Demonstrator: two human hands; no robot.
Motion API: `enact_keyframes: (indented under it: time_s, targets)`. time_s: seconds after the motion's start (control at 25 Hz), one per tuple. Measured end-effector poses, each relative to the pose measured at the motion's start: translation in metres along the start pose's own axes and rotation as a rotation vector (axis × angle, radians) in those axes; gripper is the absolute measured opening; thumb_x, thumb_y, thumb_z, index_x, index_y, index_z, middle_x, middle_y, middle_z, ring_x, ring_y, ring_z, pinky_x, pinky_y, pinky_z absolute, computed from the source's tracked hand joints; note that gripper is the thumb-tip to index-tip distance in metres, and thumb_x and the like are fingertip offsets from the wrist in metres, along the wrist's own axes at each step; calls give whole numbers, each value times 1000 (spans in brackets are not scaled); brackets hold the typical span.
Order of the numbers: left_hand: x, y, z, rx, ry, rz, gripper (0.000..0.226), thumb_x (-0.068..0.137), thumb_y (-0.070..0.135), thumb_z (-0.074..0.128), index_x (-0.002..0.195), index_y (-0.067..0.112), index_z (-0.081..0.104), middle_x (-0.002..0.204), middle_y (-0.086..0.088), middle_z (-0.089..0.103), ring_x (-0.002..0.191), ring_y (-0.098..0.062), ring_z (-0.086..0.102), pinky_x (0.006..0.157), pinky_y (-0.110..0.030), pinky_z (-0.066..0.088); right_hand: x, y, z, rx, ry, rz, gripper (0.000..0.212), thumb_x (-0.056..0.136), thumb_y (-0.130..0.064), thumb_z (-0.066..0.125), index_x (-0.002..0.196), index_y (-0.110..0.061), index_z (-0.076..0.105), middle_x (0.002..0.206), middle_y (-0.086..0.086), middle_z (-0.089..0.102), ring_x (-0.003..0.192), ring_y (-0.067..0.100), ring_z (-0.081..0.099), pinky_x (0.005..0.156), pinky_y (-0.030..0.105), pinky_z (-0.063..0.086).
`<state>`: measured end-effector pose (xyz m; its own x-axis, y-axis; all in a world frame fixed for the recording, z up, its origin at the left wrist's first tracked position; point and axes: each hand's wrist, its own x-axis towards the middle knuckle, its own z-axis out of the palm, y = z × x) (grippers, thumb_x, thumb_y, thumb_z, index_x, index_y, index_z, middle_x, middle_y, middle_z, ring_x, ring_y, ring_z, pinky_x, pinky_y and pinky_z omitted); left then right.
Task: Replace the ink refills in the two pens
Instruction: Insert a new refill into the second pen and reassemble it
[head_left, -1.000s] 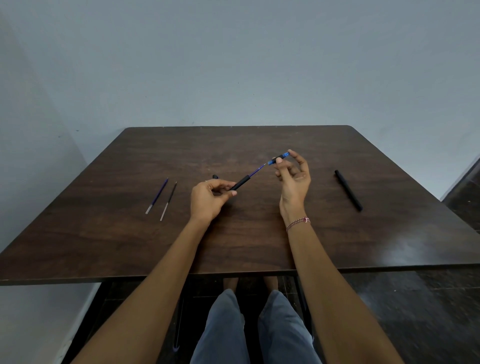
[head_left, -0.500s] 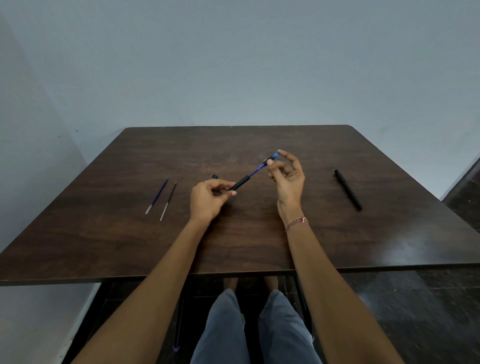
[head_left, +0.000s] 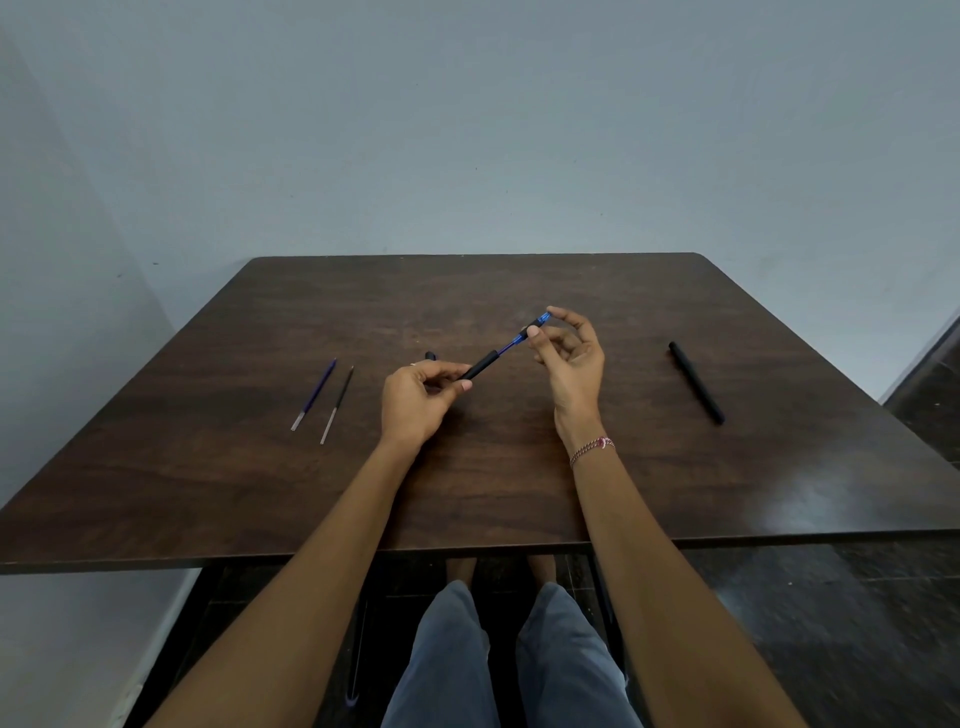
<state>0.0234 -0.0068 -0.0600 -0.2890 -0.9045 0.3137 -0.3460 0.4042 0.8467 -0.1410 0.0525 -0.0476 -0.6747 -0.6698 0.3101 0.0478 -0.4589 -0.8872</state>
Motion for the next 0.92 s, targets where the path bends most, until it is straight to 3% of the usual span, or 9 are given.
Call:
enact_keyframes:
  time_s: [0.12,0.68,0.92]
  targets:
    - [0,0,1,-8,2,1,24,75,14,77,98,22,75,83,15,67,76,3,59,64,0,42,-1,0,1,-31,-30,-1,29,81,-6,73,101,-25,61,79,0,69,75,4,67,69,17,53]
    - [0,-2,1,-26,-11,0,24,76,13,77,97,23,74,82,17,65,76,17,55,64,2,41,-2,6,2,-135,-130,-20,28,81,-10,74,99,-27,61,73,-6,72,80,9,69,77,22,54]
    - [-1,-1,1,-26,-3,0,23,76,13,77,97,22,75,82,14,66,74,11,58,65,-1,43,-1,11,2,-174,-150,-20,26,80,-16,75,99,-27,61,76,-5,70,81,10,68,84,37,53]
